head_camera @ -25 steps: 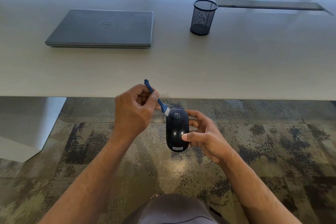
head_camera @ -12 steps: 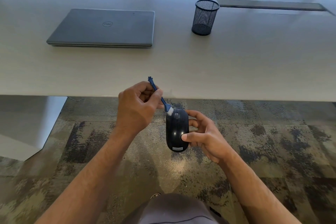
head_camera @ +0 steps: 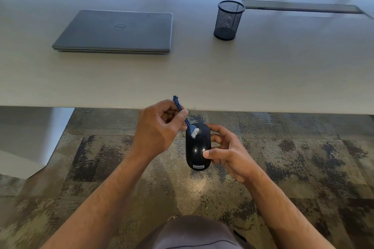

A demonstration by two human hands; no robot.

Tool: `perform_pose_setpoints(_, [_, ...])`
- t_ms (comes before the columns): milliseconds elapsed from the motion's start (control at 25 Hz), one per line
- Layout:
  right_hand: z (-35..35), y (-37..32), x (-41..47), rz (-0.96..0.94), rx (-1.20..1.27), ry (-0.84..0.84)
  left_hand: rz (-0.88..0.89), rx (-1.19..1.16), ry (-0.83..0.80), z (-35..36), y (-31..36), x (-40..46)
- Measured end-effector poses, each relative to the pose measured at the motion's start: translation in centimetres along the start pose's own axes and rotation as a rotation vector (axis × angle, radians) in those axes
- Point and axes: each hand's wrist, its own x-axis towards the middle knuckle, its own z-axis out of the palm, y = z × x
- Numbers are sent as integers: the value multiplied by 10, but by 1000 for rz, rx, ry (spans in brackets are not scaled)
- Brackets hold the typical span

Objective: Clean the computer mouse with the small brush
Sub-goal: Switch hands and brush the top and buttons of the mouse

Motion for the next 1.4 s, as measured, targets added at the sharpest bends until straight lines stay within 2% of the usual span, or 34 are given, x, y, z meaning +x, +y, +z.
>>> perform_pose_setpoints(120, [0,0,2,-7,11,0,10,-1,11,0,1,-2])
perform_pose_setpoints(360, [2,-1,4,-21,18,-14,24,-55,140,0,5,7])
perform_pose_setpoints(680, [-2,-4,2,-31,28,-2,-2,27,127,4,-5,6])
perform_pose_setpoints(960, [3,-5,3,-28,1,-25,52,-15,89,10,2,1])
perform_pose_setpoints(1200, [-1,-6,-1,-33,14,-19,7,21,166,-1,-2,3])
perform_pose_setpoints(1400, [1,-6,-1,-46,18,-38,26,-42,104,8,3,2])
